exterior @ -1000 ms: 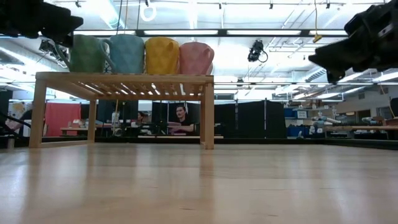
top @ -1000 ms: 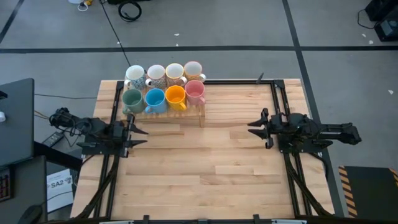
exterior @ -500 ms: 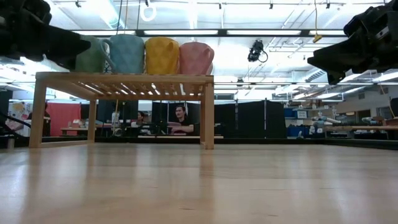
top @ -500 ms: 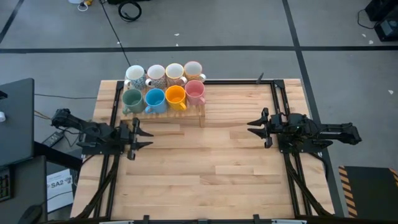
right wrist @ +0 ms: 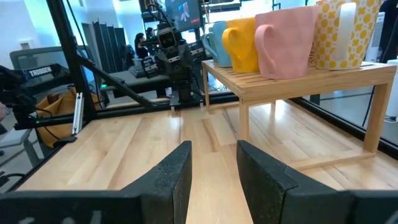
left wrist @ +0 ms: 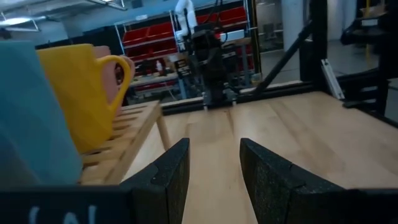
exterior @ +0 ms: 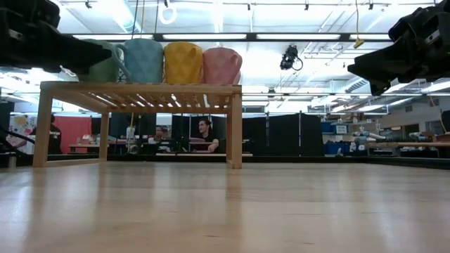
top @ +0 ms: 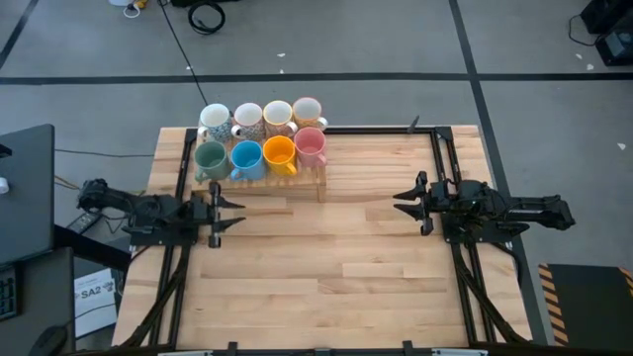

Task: Place coffee mugs
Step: Return to Home Position

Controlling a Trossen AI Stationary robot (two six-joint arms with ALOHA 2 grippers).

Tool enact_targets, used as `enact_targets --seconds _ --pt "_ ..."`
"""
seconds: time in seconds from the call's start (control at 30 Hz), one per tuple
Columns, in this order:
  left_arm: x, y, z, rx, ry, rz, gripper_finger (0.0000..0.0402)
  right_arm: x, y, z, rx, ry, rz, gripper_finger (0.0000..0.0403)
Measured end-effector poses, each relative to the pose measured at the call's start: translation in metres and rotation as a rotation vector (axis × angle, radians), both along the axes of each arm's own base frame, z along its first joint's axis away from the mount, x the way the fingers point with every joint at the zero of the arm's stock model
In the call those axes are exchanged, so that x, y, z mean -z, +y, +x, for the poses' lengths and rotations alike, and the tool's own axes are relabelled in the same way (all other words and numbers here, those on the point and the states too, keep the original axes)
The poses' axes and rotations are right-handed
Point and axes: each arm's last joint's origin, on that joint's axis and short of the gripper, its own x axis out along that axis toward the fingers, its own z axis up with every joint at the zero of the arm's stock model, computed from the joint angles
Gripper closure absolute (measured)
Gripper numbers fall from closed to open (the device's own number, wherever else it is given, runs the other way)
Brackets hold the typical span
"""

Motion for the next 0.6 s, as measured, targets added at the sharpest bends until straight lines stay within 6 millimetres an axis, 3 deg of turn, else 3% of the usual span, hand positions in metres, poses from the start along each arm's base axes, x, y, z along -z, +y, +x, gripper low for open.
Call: enact_targets --seconds 0.33,0.6 --pt "0.001 0.008 0.002 0.074 0.009 -0.015 0.0253 0.0 0.0 0.0 0.0 0.001 0.0 0.027" --pt "0.001 0.014 0.003 0.037 0.005 -0.026 0.0253 0.0 0.0 0.0 -0.001 0.0 0.0 0.027"
